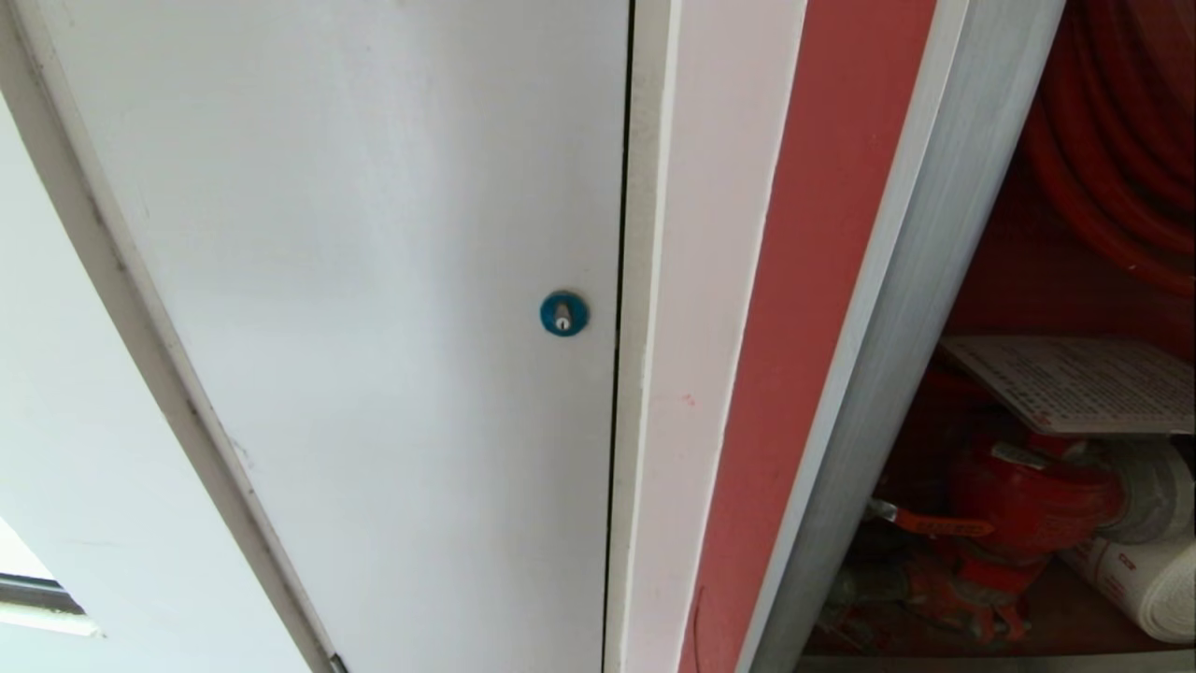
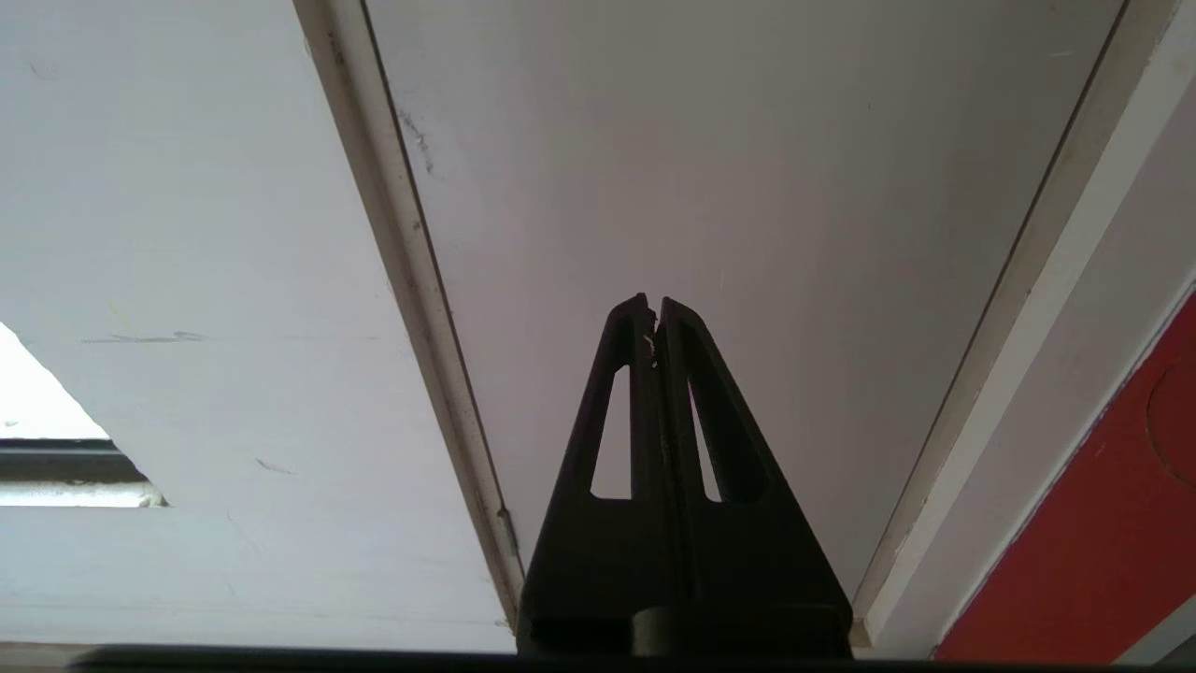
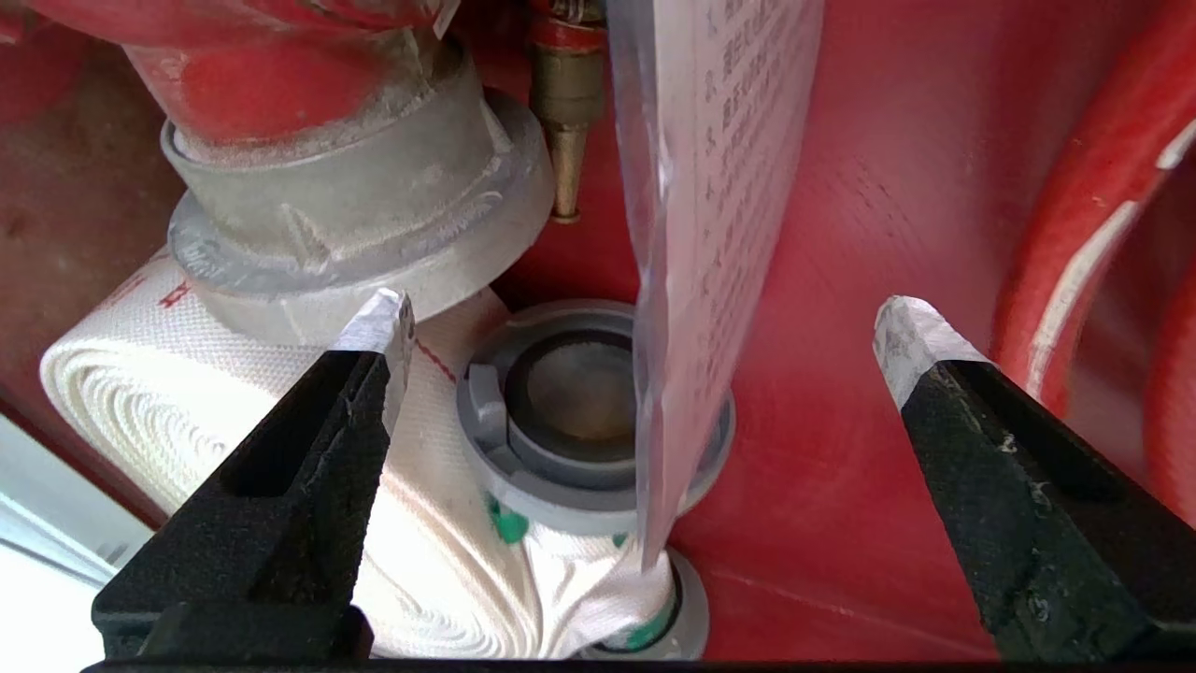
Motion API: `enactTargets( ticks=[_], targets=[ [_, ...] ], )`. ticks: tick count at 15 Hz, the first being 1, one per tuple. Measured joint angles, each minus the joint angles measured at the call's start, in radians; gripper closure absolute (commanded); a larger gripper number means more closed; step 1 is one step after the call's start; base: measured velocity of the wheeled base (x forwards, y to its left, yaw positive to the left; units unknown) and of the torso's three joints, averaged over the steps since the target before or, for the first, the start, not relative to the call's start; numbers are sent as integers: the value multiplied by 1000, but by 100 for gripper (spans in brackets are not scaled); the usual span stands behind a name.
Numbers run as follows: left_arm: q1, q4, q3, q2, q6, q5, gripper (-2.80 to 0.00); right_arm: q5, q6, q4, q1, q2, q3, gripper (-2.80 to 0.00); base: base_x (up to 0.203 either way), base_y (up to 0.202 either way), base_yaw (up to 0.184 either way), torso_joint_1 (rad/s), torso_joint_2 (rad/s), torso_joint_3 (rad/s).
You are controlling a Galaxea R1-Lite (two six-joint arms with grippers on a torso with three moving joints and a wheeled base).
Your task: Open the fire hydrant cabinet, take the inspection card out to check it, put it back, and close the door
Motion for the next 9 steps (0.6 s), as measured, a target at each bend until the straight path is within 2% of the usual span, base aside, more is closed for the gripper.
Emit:
enactTargets(
  ticks=[2, 3, 9],
  targets=[
    [0, 0, 0, 0, 0, 0, 0, 3, 2, -1, 0, 20, -17, -280, 0, 0, 0, 0, 0, 0],
    [0, 0, 0, 0, 0, 0, 0, 4, 8, -1, 1, 29, -23, 0, 0, 0, 0, 0, 0, 0],
    [0, 0, 0, 0, 0, 0, 0, 6, 44, -1, 49, 41, -32, 0, 0, 0, 0, 0, 0, 0]
  ],
)
